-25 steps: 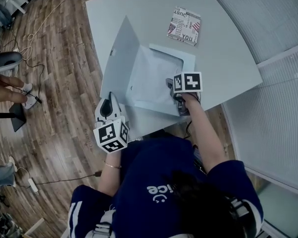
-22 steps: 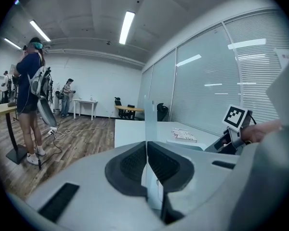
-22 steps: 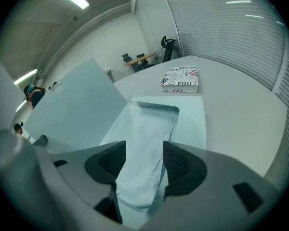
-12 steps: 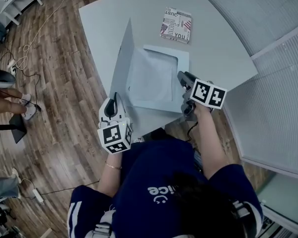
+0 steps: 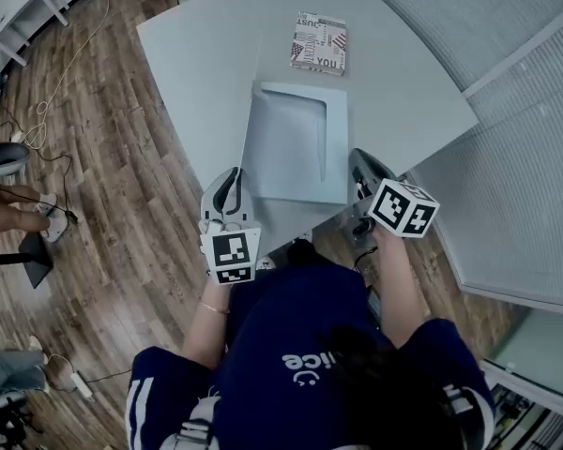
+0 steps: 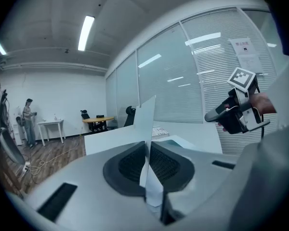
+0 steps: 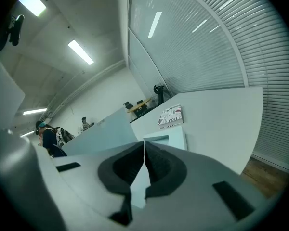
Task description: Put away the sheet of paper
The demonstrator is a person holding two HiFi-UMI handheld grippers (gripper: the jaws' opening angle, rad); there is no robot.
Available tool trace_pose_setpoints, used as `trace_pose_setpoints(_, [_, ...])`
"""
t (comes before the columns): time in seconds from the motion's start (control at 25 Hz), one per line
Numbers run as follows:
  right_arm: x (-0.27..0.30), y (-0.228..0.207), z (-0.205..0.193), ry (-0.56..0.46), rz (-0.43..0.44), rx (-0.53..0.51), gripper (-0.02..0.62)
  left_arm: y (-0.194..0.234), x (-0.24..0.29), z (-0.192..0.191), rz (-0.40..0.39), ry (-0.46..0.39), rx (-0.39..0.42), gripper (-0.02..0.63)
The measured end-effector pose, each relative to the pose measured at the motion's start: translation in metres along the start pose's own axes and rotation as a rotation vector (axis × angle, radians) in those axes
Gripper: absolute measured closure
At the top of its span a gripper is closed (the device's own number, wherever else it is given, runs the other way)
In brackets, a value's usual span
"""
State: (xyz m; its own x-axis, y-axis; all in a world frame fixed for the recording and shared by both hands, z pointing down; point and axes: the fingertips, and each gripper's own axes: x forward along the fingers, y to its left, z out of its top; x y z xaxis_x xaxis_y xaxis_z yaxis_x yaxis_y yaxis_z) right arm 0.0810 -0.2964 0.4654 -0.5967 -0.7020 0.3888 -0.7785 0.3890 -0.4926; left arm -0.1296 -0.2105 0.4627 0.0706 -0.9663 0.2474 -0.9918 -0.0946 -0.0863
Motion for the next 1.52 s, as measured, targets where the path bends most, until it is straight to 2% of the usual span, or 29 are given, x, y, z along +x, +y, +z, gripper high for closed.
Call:
trace_pose_setpoints(0.36, [-0.037,-0.002,-0.006,-0.099,-0.004,-0.001,0.586,-0.062,0.013,-0.009,-0.203,0.043,0.082,0.571])
trace_pose_setpoints(0.84, [-0.065,-0.026,-0.034,-0.107,-0.077,0.086,0.586,-0.131,0.021,-0.052,-0.364,0.141,0.318,0.537])
trace_pose_setpoints(1.12, [-0.073,-0.023,-0.047,-0.087,-0.092,0.085,0.586,-0.153,0.021,-0.070,-0.425,0.183,0.393,0.519])
trace_pose_setpoints(1.52, [-0.078,-0.040,-0.050,-0.088,-0.132,0.115,0.586,-0.174,0.028,-0.088,-0.526,0.238,0.388,0.475])
